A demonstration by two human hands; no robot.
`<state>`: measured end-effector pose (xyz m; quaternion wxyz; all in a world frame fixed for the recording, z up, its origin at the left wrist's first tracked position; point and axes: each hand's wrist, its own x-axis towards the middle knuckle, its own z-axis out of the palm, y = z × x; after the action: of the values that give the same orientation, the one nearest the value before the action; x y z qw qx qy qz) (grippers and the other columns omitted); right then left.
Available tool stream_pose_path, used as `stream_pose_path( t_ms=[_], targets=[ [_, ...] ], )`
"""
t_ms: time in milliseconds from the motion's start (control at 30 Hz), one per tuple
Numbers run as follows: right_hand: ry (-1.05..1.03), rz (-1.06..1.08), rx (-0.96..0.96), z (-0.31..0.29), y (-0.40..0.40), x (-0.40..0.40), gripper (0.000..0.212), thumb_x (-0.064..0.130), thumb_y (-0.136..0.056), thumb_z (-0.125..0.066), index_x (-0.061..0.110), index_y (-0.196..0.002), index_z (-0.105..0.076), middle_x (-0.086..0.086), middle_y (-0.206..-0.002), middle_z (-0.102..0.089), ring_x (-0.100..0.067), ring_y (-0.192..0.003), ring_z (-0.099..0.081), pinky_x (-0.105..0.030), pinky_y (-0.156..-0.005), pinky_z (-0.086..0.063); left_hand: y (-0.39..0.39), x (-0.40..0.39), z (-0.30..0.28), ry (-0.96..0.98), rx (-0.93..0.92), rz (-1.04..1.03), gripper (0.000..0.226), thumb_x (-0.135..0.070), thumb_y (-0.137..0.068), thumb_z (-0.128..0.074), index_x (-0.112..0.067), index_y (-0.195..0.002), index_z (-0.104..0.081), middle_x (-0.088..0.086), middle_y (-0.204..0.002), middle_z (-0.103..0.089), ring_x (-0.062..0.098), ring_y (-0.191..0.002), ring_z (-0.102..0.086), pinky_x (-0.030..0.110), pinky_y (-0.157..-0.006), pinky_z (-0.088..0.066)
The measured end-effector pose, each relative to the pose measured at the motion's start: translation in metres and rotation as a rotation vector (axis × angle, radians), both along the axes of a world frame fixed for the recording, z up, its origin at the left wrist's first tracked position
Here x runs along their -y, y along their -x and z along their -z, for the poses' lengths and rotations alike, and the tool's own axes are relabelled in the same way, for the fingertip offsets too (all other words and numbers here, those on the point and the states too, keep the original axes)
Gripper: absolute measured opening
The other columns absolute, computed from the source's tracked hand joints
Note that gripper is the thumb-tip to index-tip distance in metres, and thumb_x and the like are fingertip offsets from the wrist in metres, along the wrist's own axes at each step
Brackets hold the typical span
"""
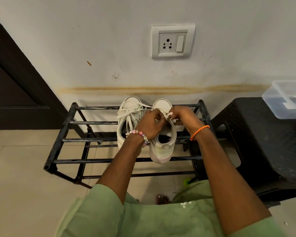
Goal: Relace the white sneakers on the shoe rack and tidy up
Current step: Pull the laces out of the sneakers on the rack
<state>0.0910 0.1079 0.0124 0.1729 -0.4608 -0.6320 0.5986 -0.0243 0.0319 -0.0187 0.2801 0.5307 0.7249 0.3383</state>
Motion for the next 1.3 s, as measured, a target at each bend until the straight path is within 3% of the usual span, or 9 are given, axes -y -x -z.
stream_pose_path(
  t_ms=[67,167,333,467,633,767,900,1033,1300],
  targets=[
    [0.167,0.099,-0.285,-0.015,-0.001,0.001,0.005,0.004,-0.070,-0.045,0.007,-0.067,-0.048,-0.009,-0.073,-0.052,-0.020,-0.071,-0.051,-0.027,-0.062,-0.043,-0.002,0.001,0.001,-0.008,-0.022,-0.048,0.014,-0.023,-0.094,-0.053,-0.010,-0.096,-0.057,0.012,-0.104,-0.057,0.020,-0.089,-0.051,0.025,-0.072,-0.034],
    [0.208,0.121,-0.672,-0.047,-0.016,-0.002,0.030,0.021,-0.041,-0.055,0.009,-0.064,-0.039,-0.013,-0.078,-0.049,-0.022,-0.073,-0.055,-0.028,-0.062,-0.046,-0.006,0.002,-0.004,0.006,-0.020,-0.085,0.017,-0.025,-0.094,-0.052,-0.009,-0.092,-0.056,0.011,-0.101,-0.056,0.022,-0.088,-0.051,0.028,-0.071,-0.035],
    [0.186,0.124,-0.908,-0.086,-0.032,0.002,0.019,0.019,-0.064,-0.042,0.011,-0.066,-0.059,-0.005,-0.085,-0.064,-0.023,-0.094,-0.059,-0.034,-0.082,-0.043,-0.006,0.000,-0.033,-0.027,0.421,-0.280,0.016,-0.021,-0.096,-0.046,-0.011,-0.088,-0.056,0.000,-0.069,-0.050,0.012,-0.057,-0.044,0.023,-0.051,-0.035],
    [0.193,0.079,-0.999,-0.095,-0.034,0.008,0.024,0.020,-0.065,-0.047,0.013,-0.074,-0.068,-0.004,-0.094,-0.066,-0.022,-0.099,-0.060,-0.036,-0.087,-0.043,0.005,-0.003,-0.076,-0.089,0.704,-0.333,0.026,-0.016,-0.096,-0.041,-0.012,-0.074,-0.055,0.001,-0.069,-0.054,0.008,-0.044,-0.034,0.015,-0.037,-0.025],
    [0.156,-0.062,-1.078,-0.108,-0.036,0.010,0.047,0.028,-0.053,-0.069,0.010,-0.096,-0.065,-0.005,-0.108,-0.065,-0.022,-0.110,-0.057,-0.034,-0.090,-0.044,0.025,-0.009,-0.130,-0.181,0.820,-0.291,0.019,-0.015,-0.096,-0.046,-0.012,-0.080,-0.055,-0.003,-0.065,-0.052,0.004,-0.037,-0.029,0.014,-0.033,-0.021],
    [0.159,-0.027,-1.118,-0.129,-0.026,0.012,0.023,0.021,-0.066,-0.058,0.012,-0.085,-0.066,-0.007,-0.104,-0.064,-0.025,-0.109,-0.059,-0.036,-0.090,-0.042,0.037,-0.018,-0.175,-0.216,0.742,-0.288,0.011,-0.012,-0.091,-0.051,-0.009,-0.085,-0.060,-0.005,-0.060,-0.051,0.005,-0.038,-0.026,0.014,-0.035,-0.020],
    [0.158,0.006,-1.061,-0.164,-0.012,0.006,0.026,0.020,-0.086,-0.049,0.014,-0.061,-0.053,-0.005,-0.079,-0.061,-0.023,-0.083,-0.062,-0.034,-0.078,-0.046,0.049,-0.022,-0.204,-0.209,0.695,-0.262,0.010,-0.014,-0.088,-0.053,-0.012,-0.080,-0.058,-0.008,-0.054,-0.048,0.006,-0.038,-0.024,0.014,-0.035,-0.020],
    [0.082,0.080,-1.043,-0.205,-0.008,-0.003,0.029,0.018,-0.089,-0.045,0.016,-0.060,-0.041,0.003,-0.052,-0.039,-0.013,-0.048,-0.039,-0.025,-0.056,-0.035,0.070,-0.019,-0.221,-0.227,0.744,-0.345,0.021,-0.023,-0.090,-0.051,-0.019,-0.070,-0.049,-0.009,-0.050,-0.036,0.006,-0.035,-0.020,0.012,-0.036,-0.017],
    [-0.173,0.225,-0.685,-0.210,0.004,-0.010,0.026,0.022,-0.093,-0.050,0.011,-0.072,-0.062,0.007,-0.044,-0.036,-0.008,-0.037,-0.026,-0.019,-0.042,-0.029,0.071,-0.013,-0.196,-0.150,0.679,-0.509,0.013,-0.022,-0.092,-0.050,-0.010,-0.092,-0.047,0.003,-0.076,-0.050,0.014,-0.053,-0.052,0.019,-0.043,-0.038]
  ],
)
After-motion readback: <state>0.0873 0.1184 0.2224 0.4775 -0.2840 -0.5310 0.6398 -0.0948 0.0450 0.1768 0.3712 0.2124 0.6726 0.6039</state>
